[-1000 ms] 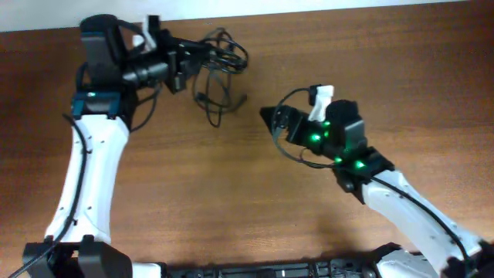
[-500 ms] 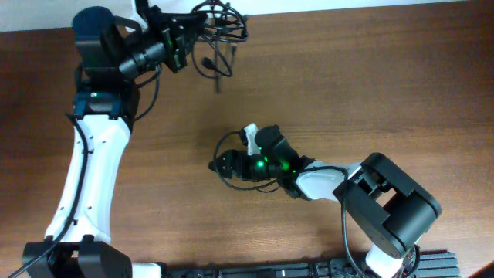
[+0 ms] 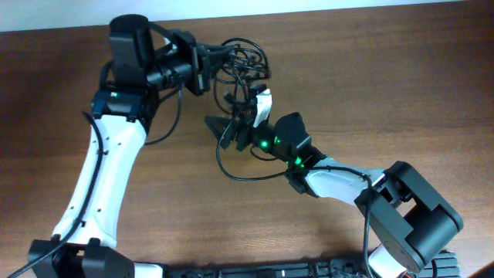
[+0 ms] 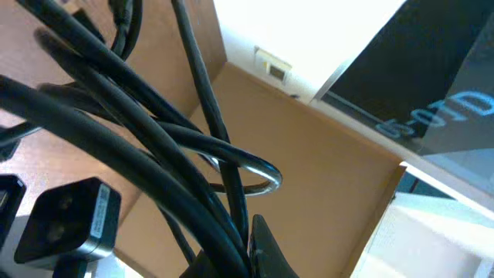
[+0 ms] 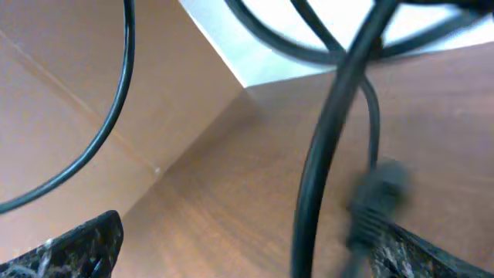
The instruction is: Untangle cables
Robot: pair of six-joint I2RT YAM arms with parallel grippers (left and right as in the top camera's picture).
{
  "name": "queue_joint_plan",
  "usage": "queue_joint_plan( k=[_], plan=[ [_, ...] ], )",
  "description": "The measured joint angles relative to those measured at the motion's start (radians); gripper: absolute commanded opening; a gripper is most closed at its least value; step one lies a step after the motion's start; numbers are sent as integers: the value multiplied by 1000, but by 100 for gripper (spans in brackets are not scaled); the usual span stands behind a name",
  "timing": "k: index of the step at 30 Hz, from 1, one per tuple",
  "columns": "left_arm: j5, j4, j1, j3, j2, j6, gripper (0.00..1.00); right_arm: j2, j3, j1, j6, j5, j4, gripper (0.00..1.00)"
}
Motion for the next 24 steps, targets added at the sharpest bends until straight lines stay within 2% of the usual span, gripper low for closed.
queue_joint_plan(
  k=[1, 2, 3, 5, 6, 7, 8, 9, 10, 11, 12, 14, 15, 16, 17, 19, 20, 22, 24],
  plan=[
    [0, 0, -5, 0, 0, 0, 0, 0, 11, -2, -29, 13, -1, 58],
    [0, 0, -5, 0, 0, 0, 0, 0, 18, -6, -45, 19, -2, 4],
    [-5, 0, -5, 0, 0, 0, 0, 0, 19, -8, -57, 11, -2, 4],
    [-46, 20, -5, 0, 0, 0, 0, -6, 32, 2, -54, -136, -141, 4],
    [-92, 187, 5, -10, 1, 48, 0, -10, 37, 47, -100, -213, -401, 4],
    [-109, 274, 27, -11, -2, 91, 0, -15, 45, 75, -122, -254, -560, 4],
    [-116, 298, 53, -10, -2, 120, 0, -15, 42, 87, -129, -281, -657, 4],
    [-126, 293, 106, -9, -3, 148, 0, -15, 34, 91, -142, -310, -754, 9],
    [-136, 278, 134, -9, -3, 164, 0, -20, 37, 91, -151, -318, -787, 60],
    [-141, 237, 161, -8, -3, 219, 0, -32, 37, 90, -164, -317, -840, 82],
    [-138, 210, 171, -8, -3, 289, 0, -41, 37, 84, -168, -312, -850, 98],
    [-69, 56, 169, 3, -3, 546, 12, -90, 37, 8, -175, -312, -918, 99],
    [-50, -148, 145, 12, -4, 734, 39, -169, 35, -110, -178, -320, -1065, 99],
    [-57, -243, 109, 6, -2, 855, 69, -238, 33, -212, -180, -312, -1088, 99],
    [-107, -333, 68, 10, -2, 952, 88, -322, 33, -298, -180, -328, -1130, 99],
    [-326, -490, -46, 9, 1, 1068, 91, -489, 31, -432, -180, -341, -1140, 99],
    [-411, -519, -74, 9, 1, 1087, 99, -535, 31, -441, -187, -343, -1127, 98],
    [-560, -566, -110, 10, 1, 1140, 99, -564, 31, -440, -194, -357, -1127, 98],
    [-747, -621, -118, 9, 1, 1172, 99, -544, 31, -424, -203, -351, -1128, 89]
  ],
)
